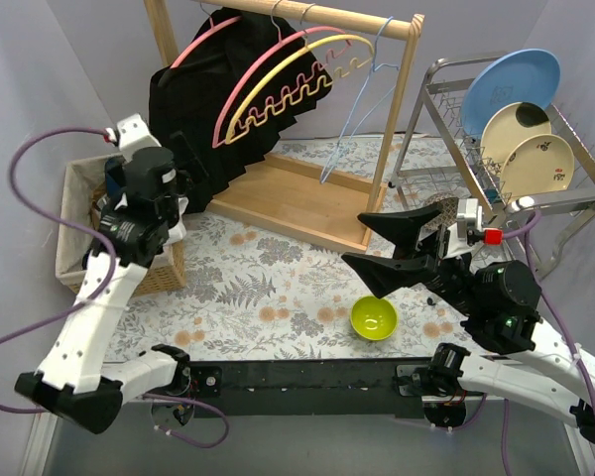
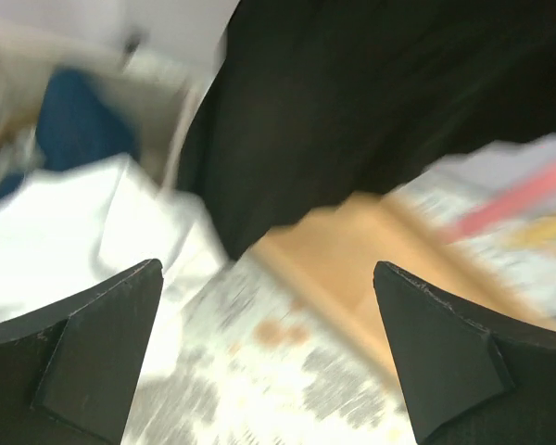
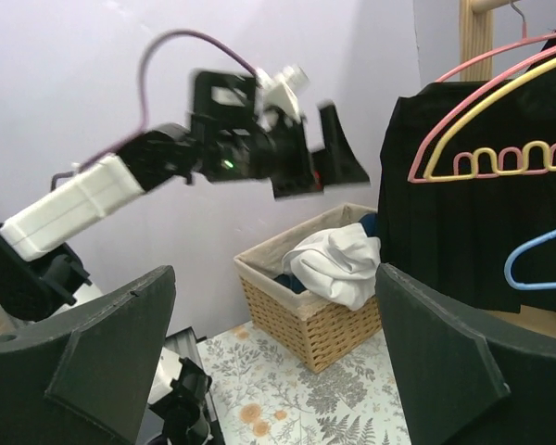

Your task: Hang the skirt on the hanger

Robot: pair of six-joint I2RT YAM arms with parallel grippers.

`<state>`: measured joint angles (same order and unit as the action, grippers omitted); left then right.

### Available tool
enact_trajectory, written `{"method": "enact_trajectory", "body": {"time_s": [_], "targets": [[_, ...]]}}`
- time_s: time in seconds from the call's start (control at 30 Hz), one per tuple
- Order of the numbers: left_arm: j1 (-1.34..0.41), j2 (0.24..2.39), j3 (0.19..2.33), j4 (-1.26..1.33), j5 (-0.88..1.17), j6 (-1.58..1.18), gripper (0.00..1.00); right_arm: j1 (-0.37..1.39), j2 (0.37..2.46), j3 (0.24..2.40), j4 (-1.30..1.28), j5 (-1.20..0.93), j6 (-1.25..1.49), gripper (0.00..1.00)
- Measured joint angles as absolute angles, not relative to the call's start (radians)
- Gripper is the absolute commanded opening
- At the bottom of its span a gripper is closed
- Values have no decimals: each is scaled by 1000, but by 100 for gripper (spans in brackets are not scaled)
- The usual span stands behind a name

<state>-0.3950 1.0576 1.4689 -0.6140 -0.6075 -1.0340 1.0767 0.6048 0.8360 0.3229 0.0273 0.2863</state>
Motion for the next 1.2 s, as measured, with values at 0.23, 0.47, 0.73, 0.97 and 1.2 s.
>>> {"method": "enact_trajectory", "body": {"time_s": [0.23, 0.47, 0.73, 0.97, 1.2], "targets": [[-135, 1041, 1113, -738, -562, -1230, 98, 1077, 560, 835, 278, 29, 311, 93], [15, 953, 921, -666, -488, -1333, 74, 1077, 506, 818, 270, 58, 316, 92], [176, 991, 891, -567, -427, -1364, 2, 1077, 505, 813, 263, 71, 322, 92], [239, 1097, 1120, -508, -495, -1312, 0, 1077, 505, 813, 262, 76, 323, 92], [290, 1222, 954, -419, -511, -1367, 4, 1077, 504, 813, 262, 77, 323, 92]]}}
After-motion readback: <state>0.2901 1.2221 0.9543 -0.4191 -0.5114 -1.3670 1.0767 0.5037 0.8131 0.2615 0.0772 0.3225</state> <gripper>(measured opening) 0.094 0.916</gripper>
